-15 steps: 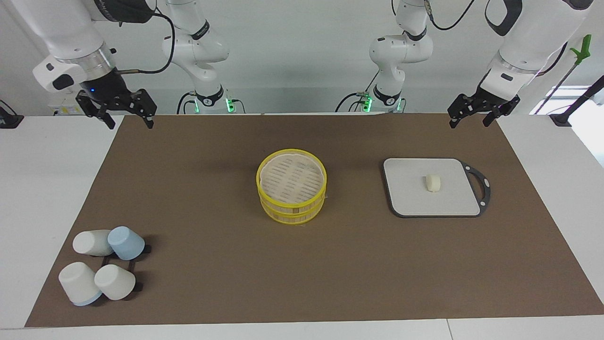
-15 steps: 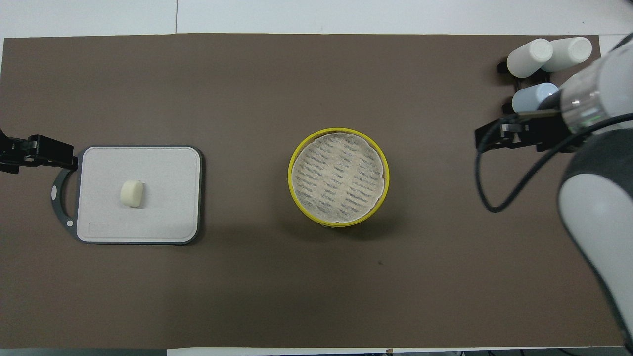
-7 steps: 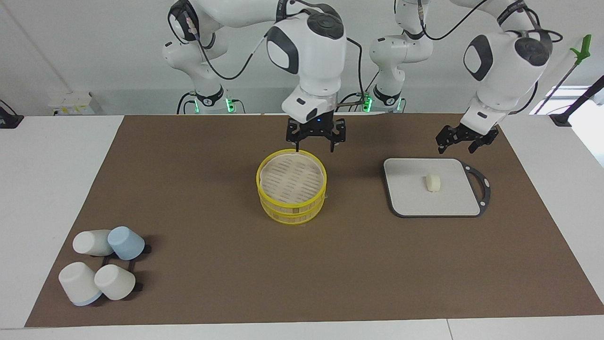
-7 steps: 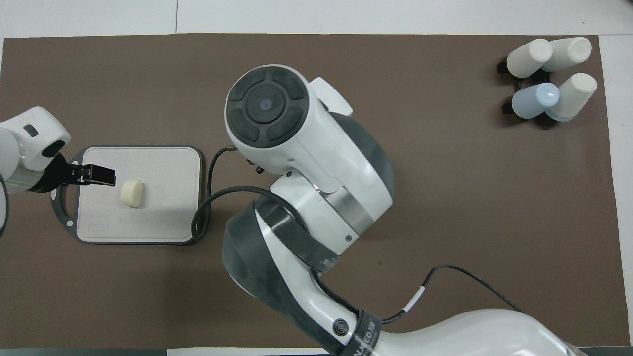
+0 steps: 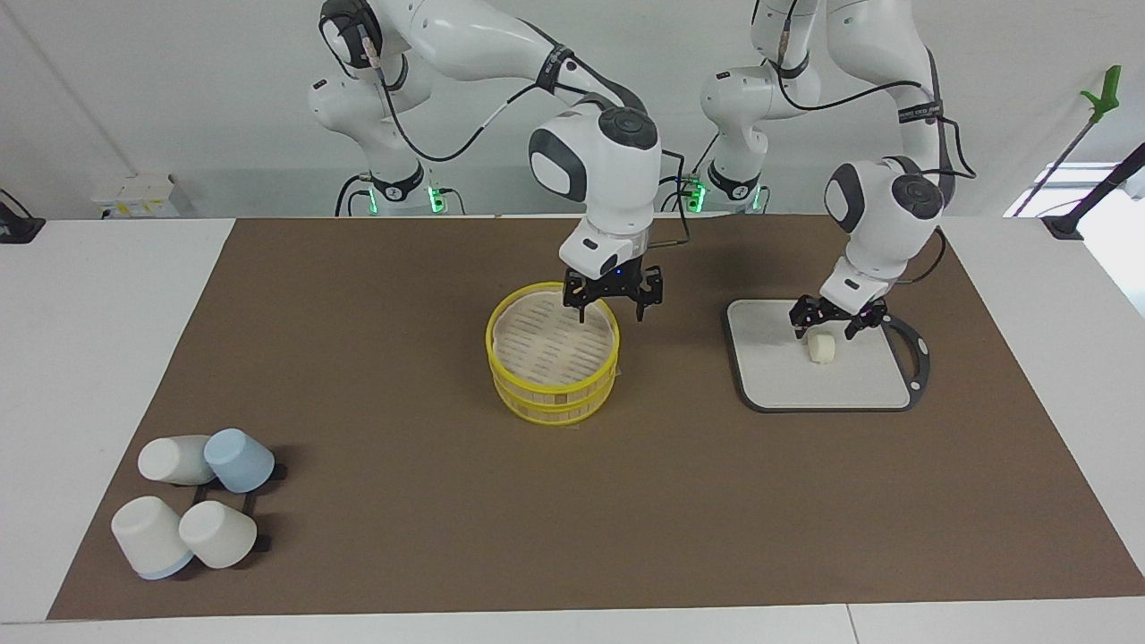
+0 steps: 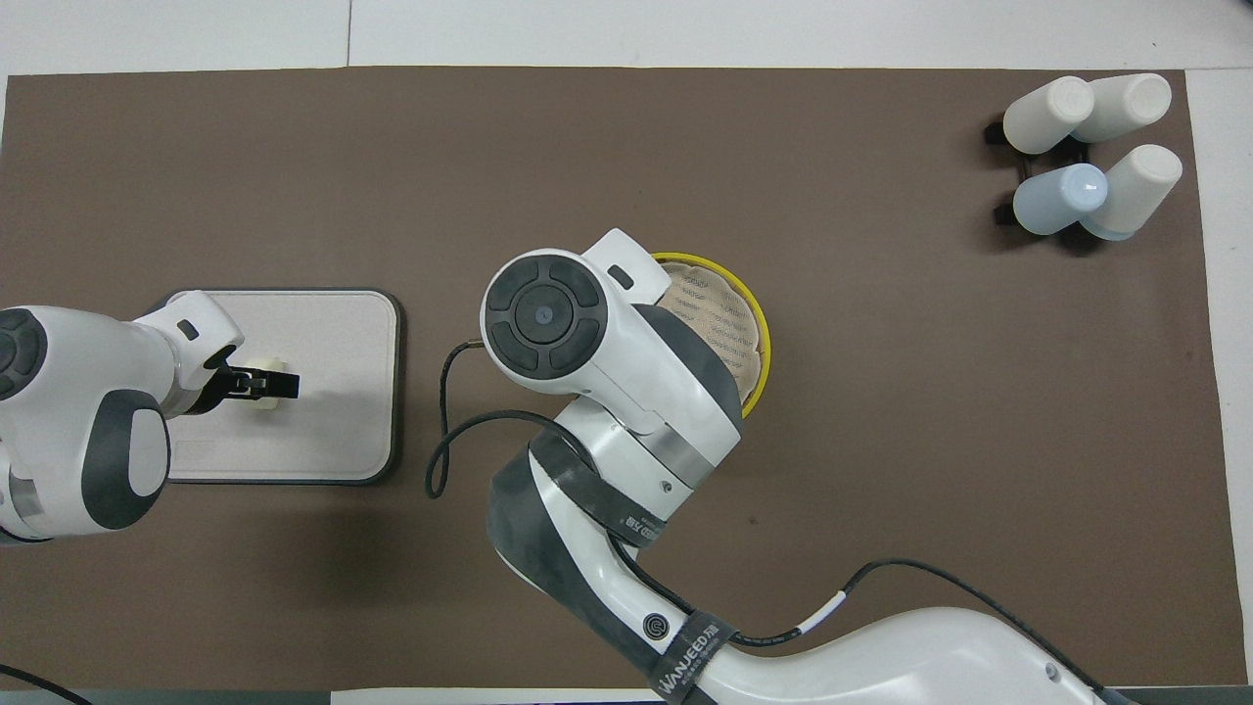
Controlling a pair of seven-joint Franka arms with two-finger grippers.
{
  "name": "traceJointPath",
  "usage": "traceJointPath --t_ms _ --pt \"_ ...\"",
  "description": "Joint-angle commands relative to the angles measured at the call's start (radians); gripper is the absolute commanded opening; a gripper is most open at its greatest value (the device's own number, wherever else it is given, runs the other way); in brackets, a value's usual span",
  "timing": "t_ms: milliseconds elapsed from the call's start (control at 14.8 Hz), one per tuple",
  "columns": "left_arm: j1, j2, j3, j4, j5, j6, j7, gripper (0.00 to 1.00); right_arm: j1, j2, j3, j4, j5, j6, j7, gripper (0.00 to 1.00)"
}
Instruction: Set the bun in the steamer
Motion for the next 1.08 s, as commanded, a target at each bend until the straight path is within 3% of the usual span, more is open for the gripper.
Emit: traceJointPath --t_ms 0,67,135,202,337,472,675,877,1012 --pt "0.005 -0.001 0.001 -0.035 -0.006 0.068 0.03 1.0 0.012 -0.058 0.007 -0.121 -0.01 0.06 0.029 1.0" --pt "0.005 -0.001 0.001 -0.034 -0.006 0.068 0.03 0.96 0.013 -0.053 0.007 -0.122 -0.013 0.073 0.029 1.0" --pt "0.005 -0.001 -0.001 -0.034 -0.006 0.068 0.03 0.85 0.021 -0.053 0.007 -0.136 -0.014 0.095 0.027 1.0" --pt "0.005 -0.001 -0.001 -0.034 -0.006 0.068 0.03 0.73 0.022 -0.056 0.007 -0.153 -0.014 0.107 0.026 1.0" --pt "0.005 0.0 -0.001 -0.034 -0.006 0.068 0.03 0.4 0.019 -0.055 0.005 -0.164 -0.015 0.127 0.015 1.0" --pt "0.006 -0.001 0.001 -0.034 -0.006 0.066 0.03 0.24 0.019 -0.055 0.007 -0.168 -0.015 0.151 0.012 0.91" --pt "0.006 0.003 -0.001 -0.02 -0.006 0.054 0.027 0.22 0.015 -0.051 0.007 -0.167 -0.015 0.167 0.004 0.55" --pt "0.003 0.014 -0.001 0.082 -0.007 -0.073 0.018 0.22 0.015 -0.051 0.007 -0.168 -0.015 0.164 0.004 0.44" --pt "-0.006 0.014 -0.002 0.199 -0.014 -0.239 0.004 0.22 0.009 -0.051 0.007 -0.168 -0.015 0.164 -0.018 0.24"
